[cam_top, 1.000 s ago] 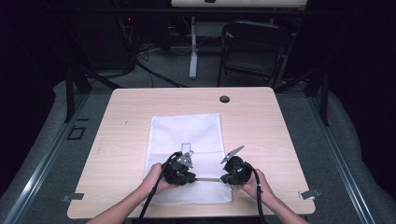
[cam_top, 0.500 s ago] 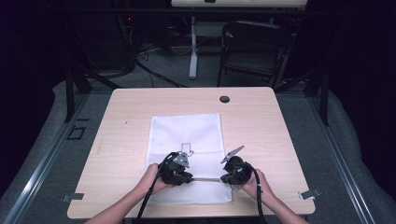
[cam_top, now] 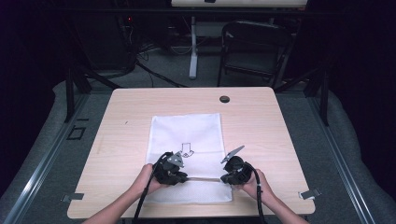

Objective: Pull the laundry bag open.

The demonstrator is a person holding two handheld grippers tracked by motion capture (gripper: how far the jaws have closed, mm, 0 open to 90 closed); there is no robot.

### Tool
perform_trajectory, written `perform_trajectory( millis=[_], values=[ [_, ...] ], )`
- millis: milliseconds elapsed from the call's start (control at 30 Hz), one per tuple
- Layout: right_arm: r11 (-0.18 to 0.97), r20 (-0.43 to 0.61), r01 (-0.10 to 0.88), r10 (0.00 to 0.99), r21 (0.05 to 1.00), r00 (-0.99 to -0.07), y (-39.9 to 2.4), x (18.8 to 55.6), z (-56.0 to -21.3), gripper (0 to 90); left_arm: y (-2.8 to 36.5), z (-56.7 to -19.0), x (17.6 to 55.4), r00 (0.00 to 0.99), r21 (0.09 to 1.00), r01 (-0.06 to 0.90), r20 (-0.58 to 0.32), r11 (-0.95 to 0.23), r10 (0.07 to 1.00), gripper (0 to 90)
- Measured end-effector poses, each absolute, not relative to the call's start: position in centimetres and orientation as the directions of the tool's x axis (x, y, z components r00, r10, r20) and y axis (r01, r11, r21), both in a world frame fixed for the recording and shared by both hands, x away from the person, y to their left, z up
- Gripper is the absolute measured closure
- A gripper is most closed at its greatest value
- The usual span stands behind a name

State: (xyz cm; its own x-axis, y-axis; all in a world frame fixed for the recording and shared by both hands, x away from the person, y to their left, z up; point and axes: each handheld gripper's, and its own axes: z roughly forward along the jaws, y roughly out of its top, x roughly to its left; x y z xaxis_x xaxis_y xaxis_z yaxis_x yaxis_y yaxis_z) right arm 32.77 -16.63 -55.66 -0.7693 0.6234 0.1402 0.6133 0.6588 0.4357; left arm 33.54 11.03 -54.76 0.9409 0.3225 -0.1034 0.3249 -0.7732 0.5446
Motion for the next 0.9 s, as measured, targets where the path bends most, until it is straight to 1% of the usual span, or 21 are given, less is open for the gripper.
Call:
perform_trajectory(
  millis=[67, 433, 533, 633, 900],
  values=[
    [0.660, 0.140, 0.613, 0.623, 0.435, -0.770, -16.6, 32.8, -55.7, 90.0, 11.5, -54.7, 33.5, 0.938, 0.553, 0.334, -0.116, -0.763, 0.326, 81.8],
    [0.660, 0.136, 0.614, 0.625, 0.434, -0.769, -16.5, 32.7, -55.6, 90.0, 11.8, -54.6, 33.3, 0.939, 0.541, 0.328, -0.099, -0.775, 0.328, 81.8],
    [0.658, 0.138, 0.616, 0.627, 0.434, -0.767, -16.6, 32.7, -55.6, 90.0, 12.3, -54.7, 33.4, 0.934, 0.542, 0.345, -0.115, -0.766, 0.339, 81.8],
    [0.660, 0.137, 0.614, 0.625, 0.433, -0.768, -16.6, 32.7, -55.6, 90.0, 12.5, -54.6, 33.3, 0.935, 0.540, 0.338, -0.105, -0.770, 0.338, 81.7],
    [0.657, 0.141, 0.617, 0.626, 0.433, -0.767, -16.6, 32.8, -55.6, 90.0, 14.3, -54.5, 33.4, 0.918, 0.537, 0.376, -0.102, -0.755, 0.384, 81.7]
  ],
)
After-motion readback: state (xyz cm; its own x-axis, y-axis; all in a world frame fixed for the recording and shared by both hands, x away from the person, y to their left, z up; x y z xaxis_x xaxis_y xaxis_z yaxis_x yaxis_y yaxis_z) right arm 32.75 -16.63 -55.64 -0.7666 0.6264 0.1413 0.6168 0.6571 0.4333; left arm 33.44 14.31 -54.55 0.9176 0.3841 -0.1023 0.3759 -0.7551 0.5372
